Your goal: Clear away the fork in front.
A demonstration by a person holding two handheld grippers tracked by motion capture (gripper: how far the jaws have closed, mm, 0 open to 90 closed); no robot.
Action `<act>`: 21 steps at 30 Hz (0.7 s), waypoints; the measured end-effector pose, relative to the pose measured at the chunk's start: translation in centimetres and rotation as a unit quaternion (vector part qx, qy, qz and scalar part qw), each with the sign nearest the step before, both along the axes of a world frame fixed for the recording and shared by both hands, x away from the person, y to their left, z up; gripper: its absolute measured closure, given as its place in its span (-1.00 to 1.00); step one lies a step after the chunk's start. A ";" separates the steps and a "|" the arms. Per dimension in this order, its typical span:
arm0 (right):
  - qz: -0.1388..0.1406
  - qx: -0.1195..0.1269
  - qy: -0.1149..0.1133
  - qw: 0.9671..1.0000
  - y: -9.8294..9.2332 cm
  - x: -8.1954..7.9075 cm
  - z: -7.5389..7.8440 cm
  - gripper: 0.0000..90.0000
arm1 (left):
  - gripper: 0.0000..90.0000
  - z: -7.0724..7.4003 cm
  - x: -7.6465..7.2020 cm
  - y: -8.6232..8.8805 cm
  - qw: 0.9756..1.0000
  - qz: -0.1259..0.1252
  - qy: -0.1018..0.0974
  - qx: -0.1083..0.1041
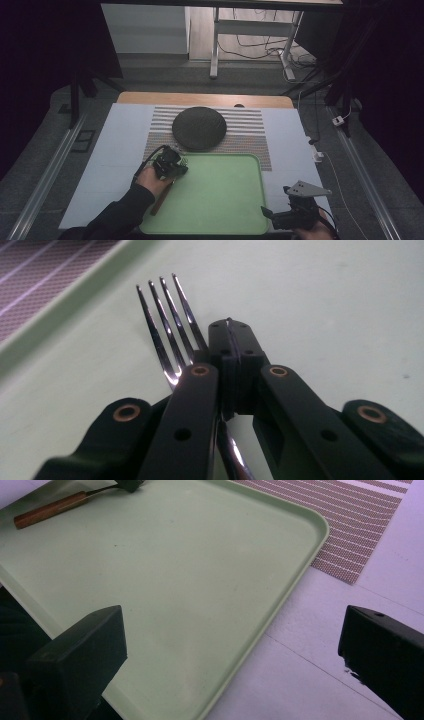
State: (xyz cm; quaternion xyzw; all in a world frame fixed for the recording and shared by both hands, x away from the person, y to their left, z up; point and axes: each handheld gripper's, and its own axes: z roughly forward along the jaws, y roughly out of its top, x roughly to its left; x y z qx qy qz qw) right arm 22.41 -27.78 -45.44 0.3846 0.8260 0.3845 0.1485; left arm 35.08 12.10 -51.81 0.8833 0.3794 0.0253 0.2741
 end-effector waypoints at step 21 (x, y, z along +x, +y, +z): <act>-0.001 0.001 0.004 1.000 -0.1 0.1 0.0 -1.00 | 0.80 0.2 1.0 4.5 0.999 0.049 0.023 0.002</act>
